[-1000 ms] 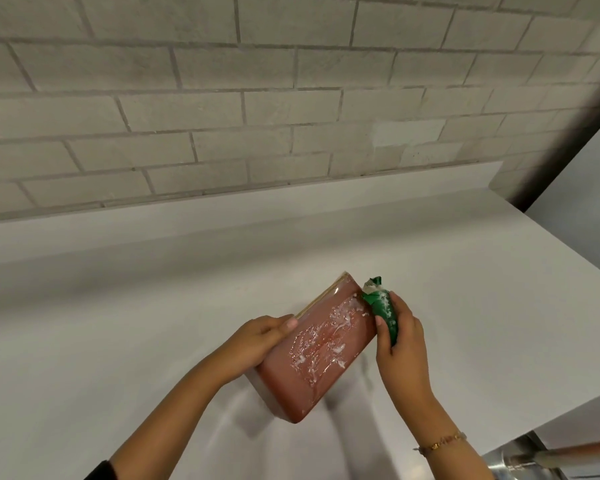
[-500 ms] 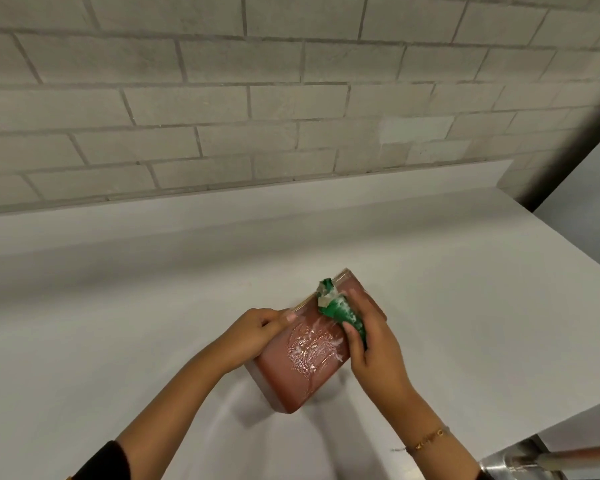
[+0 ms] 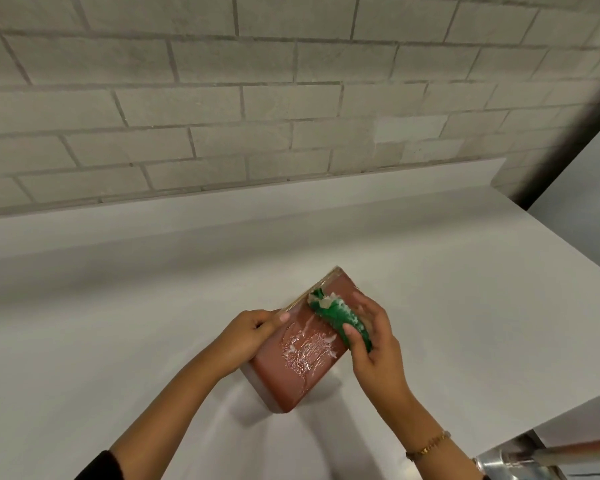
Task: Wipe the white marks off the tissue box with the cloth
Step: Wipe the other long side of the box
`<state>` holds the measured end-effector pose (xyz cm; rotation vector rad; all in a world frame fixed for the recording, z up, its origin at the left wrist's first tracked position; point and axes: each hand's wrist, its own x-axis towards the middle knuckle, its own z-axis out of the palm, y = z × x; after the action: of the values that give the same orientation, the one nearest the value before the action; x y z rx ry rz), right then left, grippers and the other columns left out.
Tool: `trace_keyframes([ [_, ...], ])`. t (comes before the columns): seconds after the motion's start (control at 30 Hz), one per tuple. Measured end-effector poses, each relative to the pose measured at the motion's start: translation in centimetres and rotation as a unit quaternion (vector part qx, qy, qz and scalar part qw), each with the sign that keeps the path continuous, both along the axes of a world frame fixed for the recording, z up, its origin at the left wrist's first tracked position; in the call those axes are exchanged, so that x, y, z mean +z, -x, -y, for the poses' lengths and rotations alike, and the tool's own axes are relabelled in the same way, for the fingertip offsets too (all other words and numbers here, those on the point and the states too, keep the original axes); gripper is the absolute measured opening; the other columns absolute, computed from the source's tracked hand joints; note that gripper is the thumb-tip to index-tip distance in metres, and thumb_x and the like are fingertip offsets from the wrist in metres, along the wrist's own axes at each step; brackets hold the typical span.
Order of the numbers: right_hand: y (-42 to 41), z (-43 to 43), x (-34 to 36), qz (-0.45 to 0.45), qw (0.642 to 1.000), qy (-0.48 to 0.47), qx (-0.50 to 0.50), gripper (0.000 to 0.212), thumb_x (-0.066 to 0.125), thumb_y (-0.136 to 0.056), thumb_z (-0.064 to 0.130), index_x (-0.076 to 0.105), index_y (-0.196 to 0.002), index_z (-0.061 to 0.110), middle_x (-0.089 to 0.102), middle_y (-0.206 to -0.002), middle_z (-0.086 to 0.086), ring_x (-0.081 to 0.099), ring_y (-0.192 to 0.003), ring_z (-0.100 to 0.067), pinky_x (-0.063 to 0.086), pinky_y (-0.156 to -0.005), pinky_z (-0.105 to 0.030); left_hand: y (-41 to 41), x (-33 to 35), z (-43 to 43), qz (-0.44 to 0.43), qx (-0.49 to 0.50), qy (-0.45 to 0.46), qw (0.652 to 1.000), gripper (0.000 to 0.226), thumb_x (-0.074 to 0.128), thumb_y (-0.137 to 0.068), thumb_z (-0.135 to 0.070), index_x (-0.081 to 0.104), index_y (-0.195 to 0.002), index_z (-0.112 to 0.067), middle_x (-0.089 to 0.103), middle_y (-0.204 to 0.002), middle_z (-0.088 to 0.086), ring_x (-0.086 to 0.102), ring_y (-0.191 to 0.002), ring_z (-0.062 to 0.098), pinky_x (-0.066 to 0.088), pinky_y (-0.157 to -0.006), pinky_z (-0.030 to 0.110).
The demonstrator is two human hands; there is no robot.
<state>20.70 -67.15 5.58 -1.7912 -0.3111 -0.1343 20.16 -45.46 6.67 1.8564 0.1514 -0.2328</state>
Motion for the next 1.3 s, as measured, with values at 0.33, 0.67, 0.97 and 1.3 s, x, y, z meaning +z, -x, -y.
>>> trace_keyframes([
  [0.33, -4.8, 3.1, 1.8, -0.102, 0.979, -0.14, -0.105, 0.041, 0.051, -0.096, 0.011, 0.043, -0.126, 0.036, 0.067, -0.105, -0.012, 0.07, -0.079, -0.011, 0.055, -0.064, -0.021, 0.0, -0.1, 0.4, 0.006, -0.009, -0.04, 0.999, 0.037, 0.052, -0.088, -0.05, 0.066, -0.063, -0.027, 0.062, -0.072, -0.007, 0.061, -0.064, 0.0, 0.043, -0.062, 0.015],
  [0.67, -3.5, 1.7, 1.2, -0.017, 0.998, 0.019, -0.065, 0.043, 0.048, -0.096, 0.009, 0.04, -0.124, 0.041, 0.065, -0.101, 0.012, 0.063, -0.089, 0.01, 0.05, -0.072, -0.009, 0.1, -0.3, 0.6, 0.019, -0.013, -0.068, 0.997, 0.041, 0.049, -0.091, -0.048, 0.066, -0.072, -0.016, 0.062, -0.082, 0.008, 0.061, -0.076, 0.016, 0.044, -0.072, 0.027],
  [0.97, -0.9, 1.5, 1.7, -0.084, 0.987, -0.137, -0.017, 0.044, 0.057, -0.09, 0.002, 0.048, -0.122, 0.032, 0.072, -0.102, -0.011, 0.071, -0.089, -0.018, 0.057, -0.066, -0.021, 0.1, -0.1, 0.9, 0.009, -0.015, -0.09, 0.996, 0.042, 0.049, -0.092, -0.047, 0.062, -0.068, -0.015, 0.058, -0.074, -0.004, 0.058, -0.071, 0.011, 0.042, -0.068, 0.025],
  [1.3, -2.2, 1.3, 1.2, -0.011, 0.996, -0.052, -0.076, 0.048, 0.057, -0.091, 0.003, 0.045, -0.119, 0.04, 0.071, -0.107, 0.003, 0.068, -0.094, -0.006, 0.054, -0.074, -0.017, 0.3, 0.1, 0.8, 0.015, -0.028, -0.111, 0.993, 0.05, 0.045, -0.09, -0.054, 0.065, -0.078, -0.01, 0.06, -0.081, 0.001, 0.061, -0.077, 0.014, 0.044, -0.073, 0.026],
])
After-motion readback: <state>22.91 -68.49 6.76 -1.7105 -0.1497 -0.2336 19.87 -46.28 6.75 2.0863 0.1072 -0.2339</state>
